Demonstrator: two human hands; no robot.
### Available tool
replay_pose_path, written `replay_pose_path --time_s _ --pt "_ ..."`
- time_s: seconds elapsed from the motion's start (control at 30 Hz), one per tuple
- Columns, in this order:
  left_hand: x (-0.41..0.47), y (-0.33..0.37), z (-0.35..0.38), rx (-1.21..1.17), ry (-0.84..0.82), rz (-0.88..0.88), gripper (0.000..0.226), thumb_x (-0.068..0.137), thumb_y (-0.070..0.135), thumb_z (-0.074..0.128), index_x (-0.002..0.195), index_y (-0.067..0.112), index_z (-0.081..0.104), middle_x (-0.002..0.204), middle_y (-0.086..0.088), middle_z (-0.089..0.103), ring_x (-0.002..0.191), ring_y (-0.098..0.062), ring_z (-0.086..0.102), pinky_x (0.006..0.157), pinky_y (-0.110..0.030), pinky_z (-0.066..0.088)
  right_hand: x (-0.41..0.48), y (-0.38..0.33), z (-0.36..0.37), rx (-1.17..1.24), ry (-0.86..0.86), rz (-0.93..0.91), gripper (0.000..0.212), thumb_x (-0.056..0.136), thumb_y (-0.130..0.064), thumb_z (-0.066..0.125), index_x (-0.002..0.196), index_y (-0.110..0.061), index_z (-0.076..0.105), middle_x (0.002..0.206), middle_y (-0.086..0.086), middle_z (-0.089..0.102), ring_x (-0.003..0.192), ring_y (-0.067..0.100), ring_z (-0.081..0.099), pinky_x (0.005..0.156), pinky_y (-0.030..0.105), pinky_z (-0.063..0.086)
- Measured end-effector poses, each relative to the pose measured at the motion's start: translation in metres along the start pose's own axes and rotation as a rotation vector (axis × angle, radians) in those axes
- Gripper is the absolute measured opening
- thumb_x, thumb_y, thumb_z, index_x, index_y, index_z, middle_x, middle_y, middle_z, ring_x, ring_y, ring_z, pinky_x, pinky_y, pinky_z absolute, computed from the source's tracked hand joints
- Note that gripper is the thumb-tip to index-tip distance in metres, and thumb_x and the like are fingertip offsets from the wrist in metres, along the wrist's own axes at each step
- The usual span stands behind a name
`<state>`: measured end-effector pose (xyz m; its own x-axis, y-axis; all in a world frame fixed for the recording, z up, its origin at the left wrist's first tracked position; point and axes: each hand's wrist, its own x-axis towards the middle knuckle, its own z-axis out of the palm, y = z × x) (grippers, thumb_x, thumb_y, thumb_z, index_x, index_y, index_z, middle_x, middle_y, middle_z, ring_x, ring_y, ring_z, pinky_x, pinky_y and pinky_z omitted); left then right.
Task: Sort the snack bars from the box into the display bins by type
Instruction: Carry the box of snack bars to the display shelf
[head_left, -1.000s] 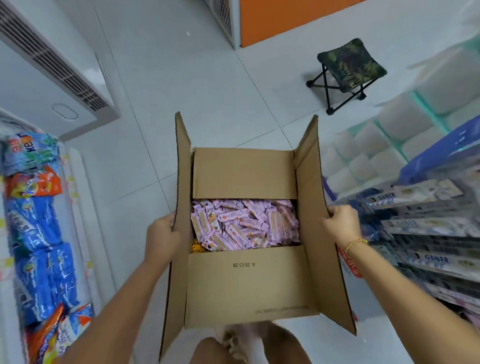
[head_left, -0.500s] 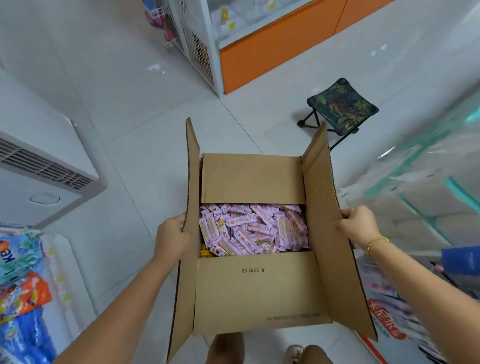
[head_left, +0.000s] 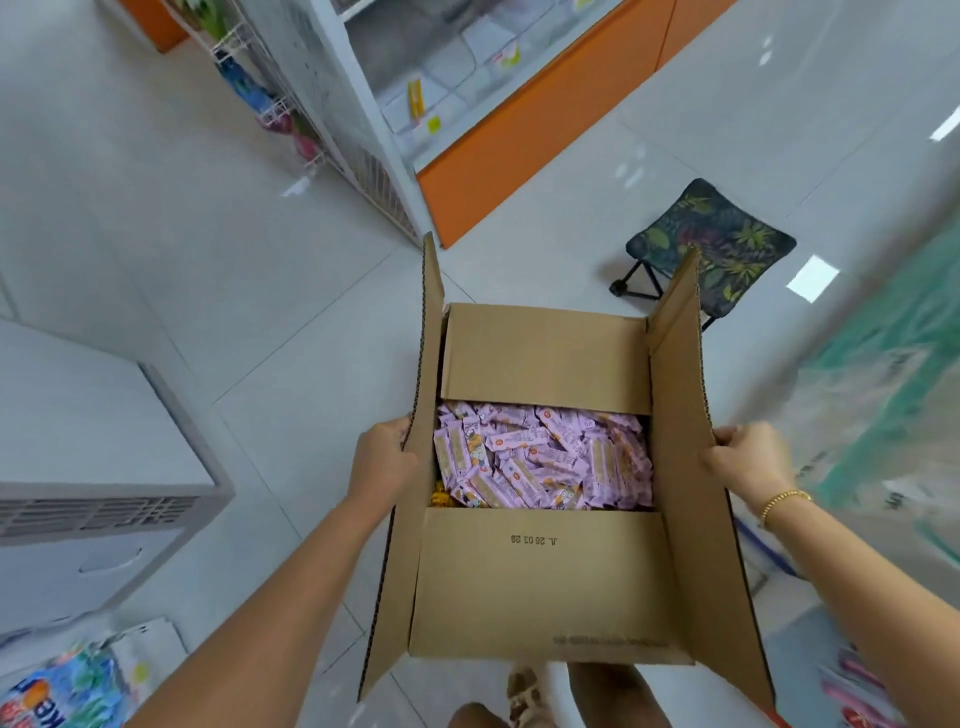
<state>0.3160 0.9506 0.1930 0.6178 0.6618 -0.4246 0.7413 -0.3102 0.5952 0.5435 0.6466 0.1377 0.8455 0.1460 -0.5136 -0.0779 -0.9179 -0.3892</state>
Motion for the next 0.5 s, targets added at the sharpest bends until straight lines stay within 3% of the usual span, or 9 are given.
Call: replay_pose_path --time_s 0.2,0.37,0.5 --pt "0.094 0.043 -0.026 0.056 -0.020 -0.002 0.039 0.085 -0.009 0.053 0.113 0.013 0.068 0.091 0.005 0.065 0.066 0.004 0.053 0.049 -0.002 0.041 0.064 -0.065 -0.012 0.024 0.008 0.041 0.014 0.065 0.012 0.050 0.053 0.004 0.050 0.055 0.008 0.031 0.054 0.020 0.028 0.056 0.023 0.025" --pt "0.164 0.082 -0.055 0.096 -0.036 0.066 0.039 0.088 -0.006 0.049 0.116 0.014 0.066 0.094 0.002 0.066 0.066 0.002 0.052 0.051 -0.005 0.039 0.108 -0.125 -0.021 0.053 0.051 0.019 0.024 0.065 0.010 0.051 0.046 -0.002 0.041 0.052 0.009 0.026 0.053 0.019 0.023 0.052 0.025 0.018" --pt "0.232 0.112 -0.074 0.091 -0.052 0.111 0.027 0.092 0.000 0.049 0.103 0.013 0.070 0.072 0.012 0.060 0.058 -0.004 0.051 0.046 -0.009 0.038 0.148 -0.169 -0.018 0.057 0.089 0.051 0.016 0.066 0.008 0.052 0.051 0.006 0.050 0.051 0.012 0.034 0.051 0.021 0.030 0.051 0.025 0.024"
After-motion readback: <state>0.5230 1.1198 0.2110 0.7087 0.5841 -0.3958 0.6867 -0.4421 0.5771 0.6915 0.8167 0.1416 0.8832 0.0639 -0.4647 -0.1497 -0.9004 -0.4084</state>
